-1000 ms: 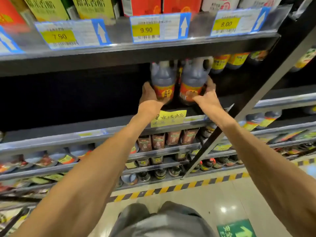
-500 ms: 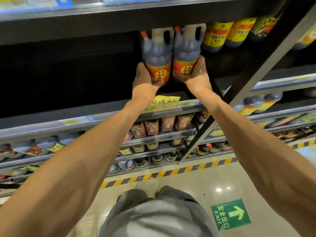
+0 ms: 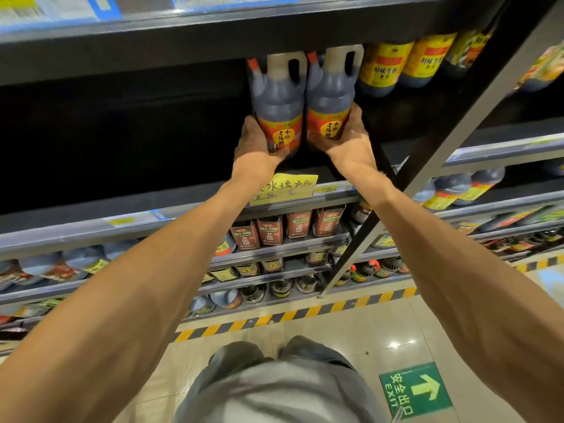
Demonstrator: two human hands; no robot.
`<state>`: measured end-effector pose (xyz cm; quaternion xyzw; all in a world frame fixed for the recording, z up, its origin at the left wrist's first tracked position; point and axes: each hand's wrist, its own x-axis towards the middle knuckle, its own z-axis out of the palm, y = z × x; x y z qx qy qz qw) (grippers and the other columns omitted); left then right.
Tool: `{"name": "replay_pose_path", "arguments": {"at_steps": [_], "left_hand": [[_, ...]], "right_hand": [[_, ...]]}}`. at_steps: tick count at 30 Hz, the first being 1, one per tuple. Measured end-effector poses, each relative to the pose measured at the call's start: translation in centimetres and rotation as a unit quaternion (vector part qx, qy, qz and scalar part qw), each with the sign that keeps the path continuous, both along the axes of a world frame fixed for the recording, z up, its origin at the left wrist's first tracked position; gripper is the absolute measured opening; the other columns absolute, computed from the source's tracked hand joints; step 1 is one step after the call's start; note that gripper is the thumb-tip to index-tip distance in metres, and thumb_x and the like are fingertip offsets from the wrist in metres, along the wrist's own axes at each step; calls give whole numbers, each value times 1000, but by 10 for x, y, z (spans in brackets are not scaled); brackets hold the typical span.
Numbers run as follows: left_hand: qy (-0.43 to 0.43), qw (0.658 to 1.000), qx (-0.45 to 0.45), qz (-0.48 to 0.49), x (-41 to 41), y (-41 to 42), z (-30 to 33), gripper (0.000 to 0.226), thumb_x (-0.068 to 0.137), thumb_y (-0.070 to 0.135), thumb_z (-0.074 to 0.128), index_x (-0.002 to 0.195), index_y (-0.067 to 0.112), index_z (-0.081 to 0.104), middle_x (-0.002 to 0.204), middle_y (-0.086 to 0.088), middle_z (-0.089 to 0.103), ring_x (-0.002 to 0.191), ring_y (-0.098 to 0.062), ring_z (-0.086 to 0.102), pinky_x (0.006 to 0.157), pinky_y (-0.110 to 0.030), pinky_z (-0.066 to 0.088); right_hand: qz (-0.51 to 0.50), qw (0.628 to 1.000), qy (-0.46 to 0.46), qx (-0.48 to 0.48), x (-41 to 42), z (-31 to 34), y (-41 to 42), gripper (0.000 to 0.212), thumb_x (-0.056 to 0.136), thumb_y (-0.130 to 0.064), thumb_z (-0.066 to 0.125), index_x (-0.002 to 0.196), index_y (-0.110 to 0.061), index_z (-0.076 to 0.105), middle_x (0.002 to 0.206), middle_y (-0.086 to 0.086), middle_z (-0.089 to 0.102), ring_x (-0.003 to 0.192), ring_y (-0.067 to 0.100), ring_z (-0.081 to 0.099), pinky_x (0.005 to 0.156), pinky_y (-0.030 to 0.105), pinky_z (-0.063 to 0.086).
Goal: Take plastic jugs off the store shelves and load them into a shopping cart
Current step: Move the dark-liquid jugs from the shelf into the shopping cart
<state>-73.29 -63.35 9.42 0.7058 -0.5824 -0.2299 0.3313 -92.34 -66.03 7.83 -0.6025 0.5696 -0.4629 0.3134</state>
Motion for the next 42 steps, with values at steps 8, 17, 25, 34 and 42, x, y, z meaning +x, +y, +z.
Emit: {"name": "replay_pose_path", "arguments": {"at_steps": [8,17,25,34,42], "left_hand": [[-26,1000,13,11,-1,-2,1,73,81,31,85,134,10,41,136,-11,56,126,-32,58,104,-46,50],[-61,997,21,-33,19,20,13,79,94,38,70,155,13,27,157,-10,41,143,-30,43,115,-45,40],[-146,988,-47,-20,83,104,26,55,104,30,54,155,19,38,146,-10,53,126,-29,58,99,-46,52],[-201,976,-73,39,210,253,11,59,99,39,61,149,14,43,146,-8,54,135,-29,50,110,-45,42],[-223,961,-9,165,341,438,-16,67,100,47,58,153,12,38,153,-9,47,142,-29,42,115,-45,38]], "right_hand": [[-5,1000,8,4,1,0,0,82,82,-32,85,149,-20,38,128,-5,64,109,2,59,93,13,46],[15,995,61,72,0,8,10,98,83,-31,84,159,-22,22,146,-3,53,128,13,54,104,27,44],[-61,984,161,51,19,23,59,87,84,-28,82,150,-2,32,144,20,48,135,38,48,113,53,42],[86,930,339,-112,159,72,163,75,92,-27,75,154,-6,37,149,17,48,138,34,46,115,47,40],[360,788,459,-196,349,55,296,79,86,-33,81,150,-3,44,142,21,54,130,42,52,104,52,46]]}}
